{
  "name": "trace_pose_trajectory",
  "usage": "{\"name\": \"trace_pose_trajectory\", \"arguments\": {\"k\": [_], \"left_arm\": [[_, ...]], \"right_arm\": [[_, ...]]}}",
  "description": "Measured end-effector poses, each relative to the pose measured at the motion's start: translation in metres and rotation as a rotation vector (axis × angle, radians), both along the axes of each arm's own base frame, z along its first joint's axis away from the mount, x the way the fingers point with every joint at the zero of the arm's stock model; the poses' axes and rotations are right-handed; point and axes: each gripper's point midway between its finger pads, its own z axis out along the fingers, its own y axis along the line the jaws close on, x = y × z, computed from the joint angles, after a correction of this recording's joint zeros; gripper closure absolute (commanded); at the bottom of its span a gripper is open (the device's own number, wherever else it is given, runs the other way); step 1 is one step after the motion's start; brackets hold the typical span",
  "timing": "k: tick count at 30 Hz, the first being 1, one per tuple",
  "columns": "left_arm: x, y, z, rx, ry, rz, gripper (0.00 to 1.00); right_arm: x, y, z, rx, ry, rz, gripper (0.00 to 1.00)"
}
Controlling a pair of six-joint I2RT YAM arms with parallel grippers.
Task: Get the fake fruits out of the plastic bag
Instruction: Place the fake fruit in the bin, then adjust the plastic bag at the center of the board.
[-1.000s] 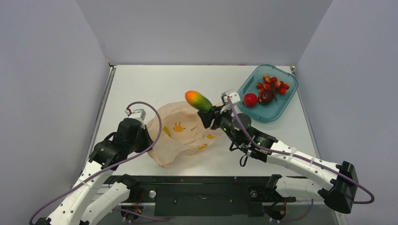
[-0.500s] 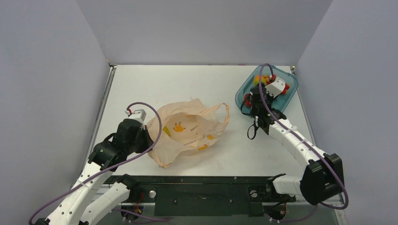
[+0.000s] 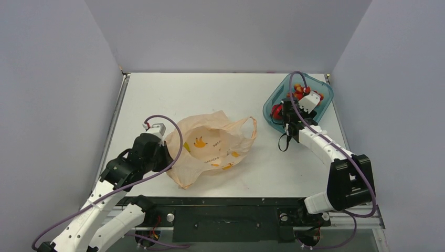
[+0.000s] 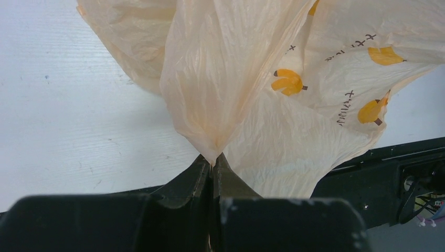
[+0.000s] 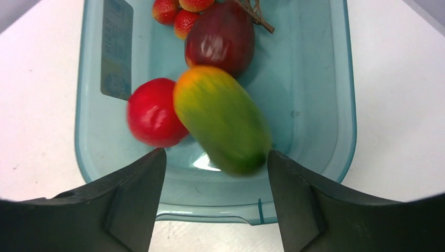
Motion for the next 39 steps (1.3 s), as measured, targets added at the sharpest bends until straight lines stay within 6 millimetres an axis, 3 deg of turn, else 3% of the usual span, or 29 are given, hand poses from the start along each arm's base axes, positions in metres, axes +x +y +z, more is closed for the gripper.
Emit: {"name": "trace_pose_trajectory", "arguments": {"k": [2, 6, 11, 13, 16, 21, 24, 28, 32, 34, 36, 39], "left_arm": [[0.0, -0.001, 0.0, -0.002, -0.002, -0.005, 1.0], [-0.002, -0.003, 0.002, -0.008, -0.007, -0.022, 0.84], [-0.004, -0.008, 0.005, -0.023, -0.018, -0.059, 0.7], [-0.005, -0.01, 0.006, -0.032, -0.021, -0.069, 0.68], [-0.007, -0.013, 0.008, -0.046, -0.025, -0.091, 0.66], [-0.014, -0.02, 0.013, -0.084, -0.033, -0.143, 0.61], [-0.019, -0.021, 0.023, -0.127, -0.064, -0.15, 0.6], [-0.023, -0.021, 0.062, -0.216, -0.152, -0.121, 0.6], [-0.024, -0.017, 0.117, -0.294, -0.261, -0.084, 0.6], [-0.024, -0.014, 0.134, -0.305, -0.29, -0.068, 0.59], [-0.022, -0.01, 0.141, -0.296, -0.298, -0.047, 0.58], [-0.018, -0.003, 0.134, -0.249, -0.268, -0.005, 0.56]], "right_arm": [[0.001, -0.001, -0.005, -0.003, 0.015, 0.004, 0.24], [0.005, 0.001, -0.01, -0.001, 0.038, 0.034, 0.23], [0.007, 0.02, 0.004, -0.003, 0.009, 0.114, 0.23], [0.002, 0.039, 0.02, -0.013, -0.027, 0.179, 0.24], [-0.014, 0.091, 0.063, -0.016, -0.138, 0.344, 0.24], [-0.064, 0.168, 0.134, 0.013, -0.339, 0.648, 0.27], [-0.094, 0.201, 0.148, 0.046, -0.413, 0.816, 0.32], [-0.133, 0.257, 0.13, 0.091, -0.414, 1.066, 0.45], [-0.181, 0.33, 0.082, 0.127, -0.315, 1.341, 0.5], [-0.201, 0.359, 0.056, 0.137, -0.261, 1.441, 0.52], [-0.218, 0.383, 0.03, 0.147, -0.211, 1.521, 0.57], [-0.236, 0.416, -0.022, 0.159, -0.09, 1.607, 0.61]]}}
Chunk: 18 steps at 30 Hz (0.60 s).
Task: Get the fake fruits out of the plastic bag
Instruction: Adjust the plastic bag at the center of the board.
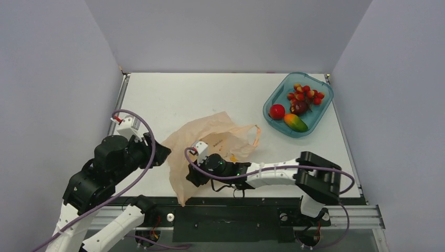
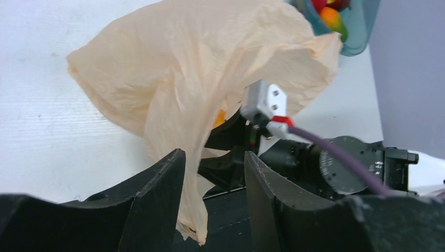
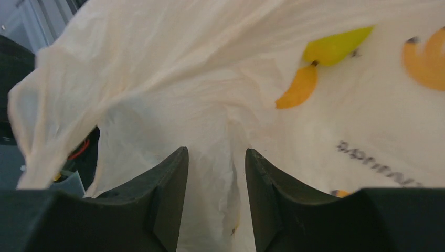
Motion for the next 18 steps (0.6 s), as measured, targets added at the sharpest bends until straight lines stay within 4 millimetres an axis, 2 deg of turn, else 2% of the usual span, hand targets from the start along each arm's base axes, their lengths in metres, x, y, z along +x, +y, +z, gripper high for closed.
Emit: {"name": "trace_pose_trajectory", "arguments": {"k": [3, 5, 6, 8, 12, 16, 18], "left_arm": [[0.008, 0.004, -0.017, 0.058, 0.061, 0.042, 0.55], [0.017, 0.004, -0.033, 0.104, 0.109, 0.066, 0.55], [0.021, 0.004, -0.043, 0.131, 0.139, 0.077, 0.54], [0.03, 0.004, -0.062, 0.18, 0.195, 0.096, 0.54], [0.054, 0.013, -0.099, 0.255, 0.304, 0.158, 0.58], [0.077, 0.039, -0.131, 0.239, 0.396, 0.244, 0.6], [0.085, 0.053, -0.14, 0.216, 0.422, 0.283, 0.6]], "right_arm": [[-0.016, 0.018, -0.046, -0.06, 0.086, 0.055, 0.62], [-0.024, 0.018, -0.064, -0.089, 0.134, 0.076, 0.63], [-0.027, 0.018, -0.067, -0.091, 0.148, 0.083, 0.63], [-0.029, 0.02, -0.063, -0.073, 0.161, 0.091, 0.62], [-0.024, 0.019, -0.04, -0.012, 0.158, 0.055, 0.55], [-0.003, 0.0, -0.013, 0.049, 0.132, -0.059, 0.54], [0.013, -0.008, -0.002, 0.075, 0.115, -0.13, 0.54]]}}
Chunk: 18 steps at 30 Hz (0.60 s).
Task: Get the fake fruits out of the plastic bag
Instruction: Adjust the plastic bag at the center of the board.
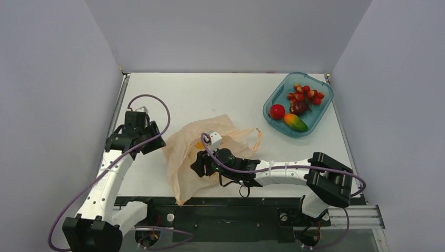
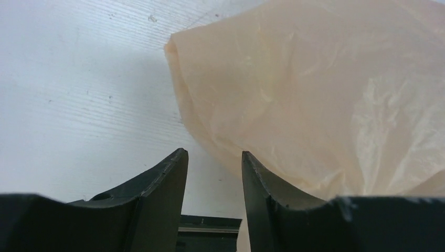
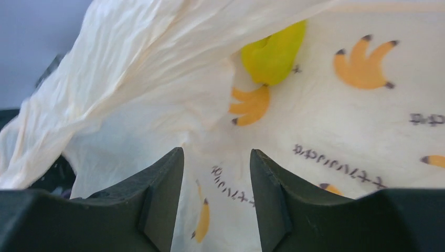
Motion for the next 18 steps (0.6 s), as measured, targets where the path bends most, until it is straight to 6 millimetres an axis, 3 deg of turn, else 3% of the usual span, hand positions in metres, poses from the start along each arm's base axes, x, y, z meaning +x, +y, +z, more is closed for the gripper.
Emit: {"name": "trace_pose_trajectory", "arguments": {"k": [6, 10, 15, 18], "left_arm": [[0.023, 0.009, -0.016, -0.028, 0.016, 0.007, 0.65], [0.036, 0.003, -0.046, -0.048, 0.082, -0.011, 0.66], [0.036, -0.009, -0.102, -0.103, 0.218, -0.02, 0.69], [0.041, -0.025, -0.118, -0.17, 0.261, -0.04, 0.71]], "right_arm": [[0.023, -0.011, 0.007, 0.003, -0.025, -0.125, 0.59], [0.029, -0.017, 0.001, -0.034, -0.033, -0.165, 0.66], [0.033, 0.015, -0.01, -0.062, -0.029, -0.122, 0.67], [0.025, 0.035, -0.02, -0.076, -0.018, -0.069, 0.66]]}}
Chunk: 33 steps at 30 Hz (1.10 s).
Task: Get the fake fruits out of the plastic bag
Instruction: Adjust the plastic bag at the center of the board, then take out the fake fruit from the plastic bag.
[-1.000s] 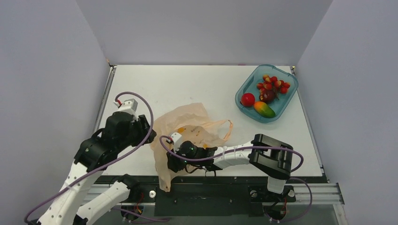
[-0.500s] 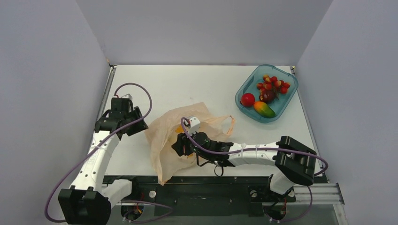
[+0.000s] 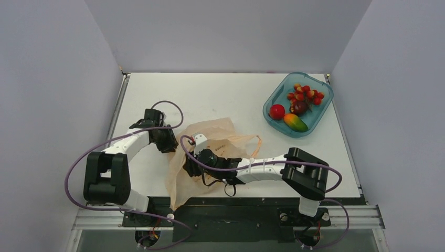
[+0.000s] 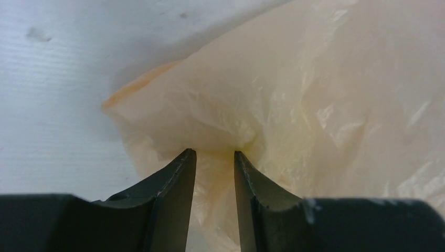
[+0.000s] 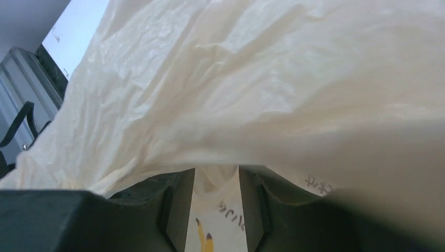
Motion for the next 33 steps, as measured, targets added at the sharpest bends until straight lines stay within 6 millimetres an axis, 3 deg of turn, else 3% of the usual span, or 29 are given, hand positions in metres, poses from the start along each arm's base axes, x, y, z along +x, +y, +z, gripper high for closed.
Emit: {"name": "trace_pose_trajectory", "arguments": {"k": [4, 9, 13, 15, 19, 27, 33], "left_arm": [[0.012, -0.026, 0.0, -0.058, -0.035, -0.061, 0.71], [0.014, -0.03, -0.001, -0.064, -0.044, -0.074, 0.72], [0.008, -0.03, -0.01, -0.061, -0.011, -0.074, 0.72], [0.006, -0.03, -0.013, -0.06, -0.003, -0.075, 0.72], [0.005, -0.03, -0.014, -0.061, 0.003, -0.078, 0.73], [0.003, -0.029, -0.016, -0.057, 0.004, -0.087, 0.73], [0.003, -0.029, -0.016, -0.055, 0.001, -0.097, 0.75]], "right_arm": [[-0.002, -0.003, -0.004, -0.025, 0.001, -0.006, 0.65], [0.025, -0.03, -0.001, -0.047, -0.024, -0.124, 0.6], [0.051, -0.051, -0.006, -0.074, -0.027, -0.211, 0.42], [0.063, -0.059, -0.007, -0.085, -0.036, -0.246, 0.37], [0.072, -0.066, -0.012, -0.104, -0.044, -0.28, 0.36], [0.066, -0.094, -0.023, -0.139, -0.033, -0.331, 0.36], [0.079, -0.087, -0.017, -0.109, -0.033, -0.341, 0.34]]}}
